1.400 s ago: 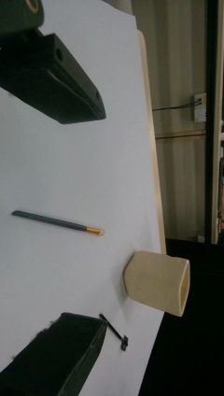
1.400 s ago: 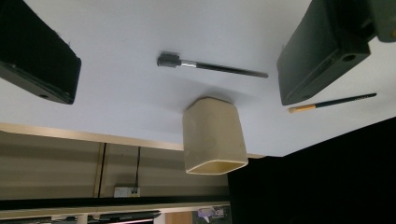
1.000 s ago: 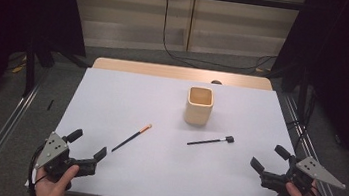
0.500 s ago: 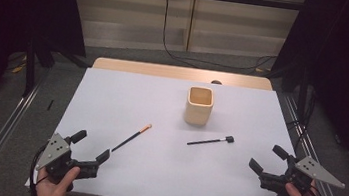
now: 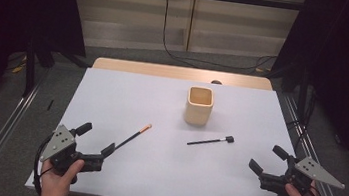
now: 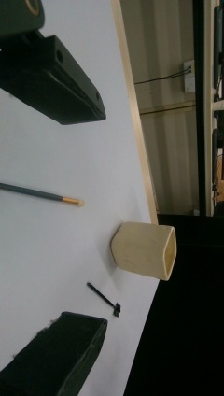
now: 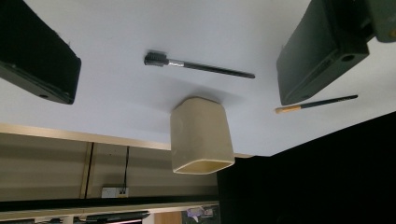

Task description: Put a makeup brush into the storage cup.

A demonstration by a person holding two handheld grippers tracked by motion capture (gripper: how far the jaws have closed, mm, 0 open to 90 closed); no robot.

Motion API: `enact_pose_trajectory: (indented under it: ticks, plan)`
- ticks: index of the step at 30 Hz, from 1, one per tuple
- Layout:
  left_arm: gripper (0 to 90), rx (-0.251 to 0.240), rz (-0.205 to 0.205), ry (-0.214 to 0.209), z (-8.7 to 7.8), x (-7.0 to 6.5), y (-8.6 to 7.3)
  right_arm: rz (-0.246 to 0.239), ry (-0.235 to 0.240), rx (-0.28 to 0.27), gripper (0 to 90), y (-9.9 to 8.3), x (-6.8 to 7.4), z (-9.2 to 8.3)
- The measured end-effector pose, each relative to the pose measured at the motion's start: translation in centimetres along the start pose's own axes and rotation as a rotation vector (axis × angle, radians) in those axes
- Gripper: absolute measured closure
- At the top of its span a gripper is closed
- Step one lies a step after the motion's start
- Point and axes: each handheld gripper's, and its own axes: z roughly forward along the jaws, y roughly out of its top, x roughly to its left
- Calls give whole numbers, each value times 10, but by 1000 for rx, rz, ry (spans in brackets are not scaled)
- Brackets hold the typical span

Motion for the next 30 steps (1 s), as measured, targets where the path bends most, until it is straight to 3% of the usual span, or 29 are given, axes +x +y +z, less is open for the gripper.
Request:
enact_pose_trajectory:
  ticks: [7, 11, 19, 21, 30]
  plan:
    - [24, -15, 25, -10, 10, 1, 13, 3, 0, 7, 0, 0, 0, 0]
    - [30, -12, 37, -55, 16, 2, 20, 0, 10, 15, 0, -1, 1, 1]
    - [34, 0, 58, -13, 31, 8, 27, 0, 14, 26, 0, -1, 2, 2]
    - [34, 2, 38, -14, 36, 10, 27, -4, 26, 31, 0, -2, 3, 2]
    - [22, 24, 44, -54, 55, 13, 36, -10, 31, 31, 0, -2, 3, 4]
